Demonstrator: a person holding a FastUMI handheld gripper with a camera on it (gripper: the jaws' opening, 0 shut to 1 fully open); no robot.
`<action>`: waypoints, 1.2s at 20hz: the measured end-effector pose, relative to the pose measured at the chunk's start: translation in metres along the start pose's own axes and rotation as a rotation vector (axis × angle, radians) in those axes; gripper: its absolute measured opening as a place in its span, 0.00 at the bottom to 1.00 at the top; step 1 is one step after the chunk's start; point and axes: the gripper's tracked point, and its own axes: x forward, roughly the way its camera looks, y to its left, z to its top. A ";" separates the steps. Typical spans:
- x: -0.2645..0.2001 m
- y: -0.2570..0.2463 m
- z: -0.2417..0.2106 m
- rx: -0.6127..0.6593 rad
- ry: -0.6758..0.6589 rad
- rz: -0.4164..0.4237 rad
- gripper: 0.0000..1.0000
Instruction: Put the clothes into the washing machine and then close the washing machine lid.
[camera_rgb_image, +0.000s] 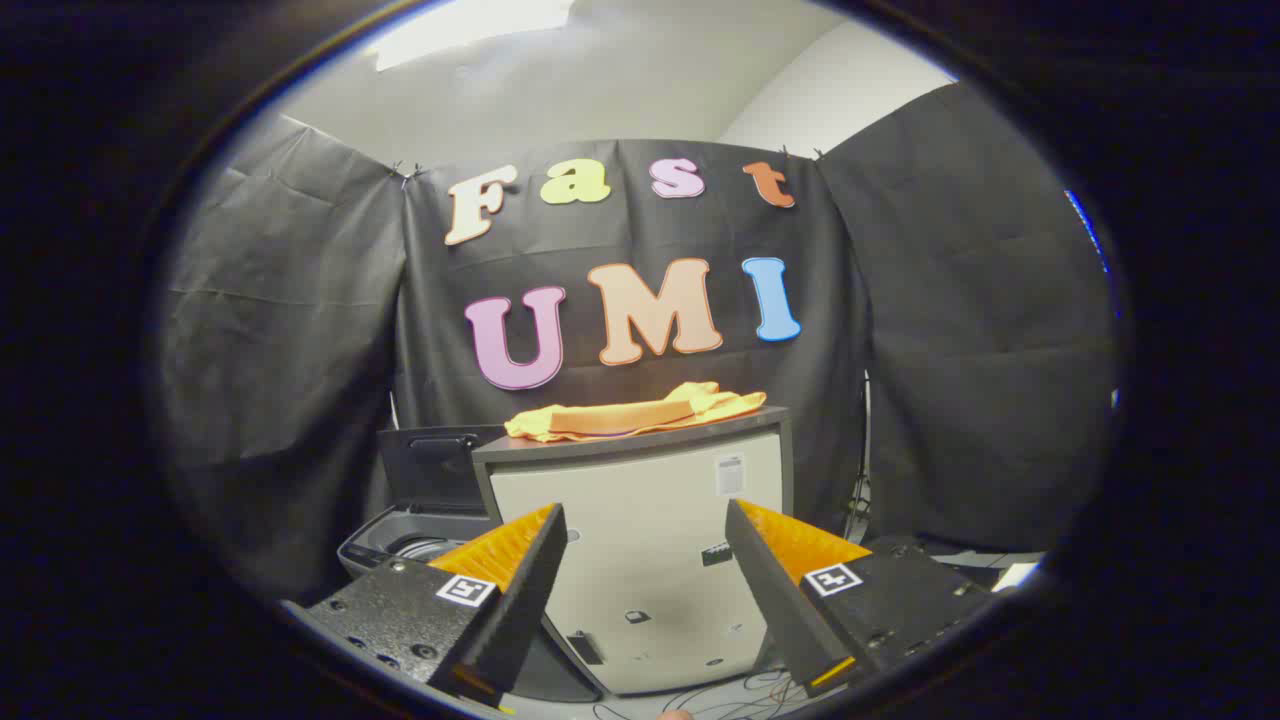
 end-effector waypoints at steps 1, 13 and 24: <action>0.000 -0.001 0.000 -0.012 -0.002 -0.005 0.96; 0.006 0.019 -0.013 -0.105 0.025 0.018 0.97; 0.031 0.027 0.016 -0.067 0.013 0.027 0.96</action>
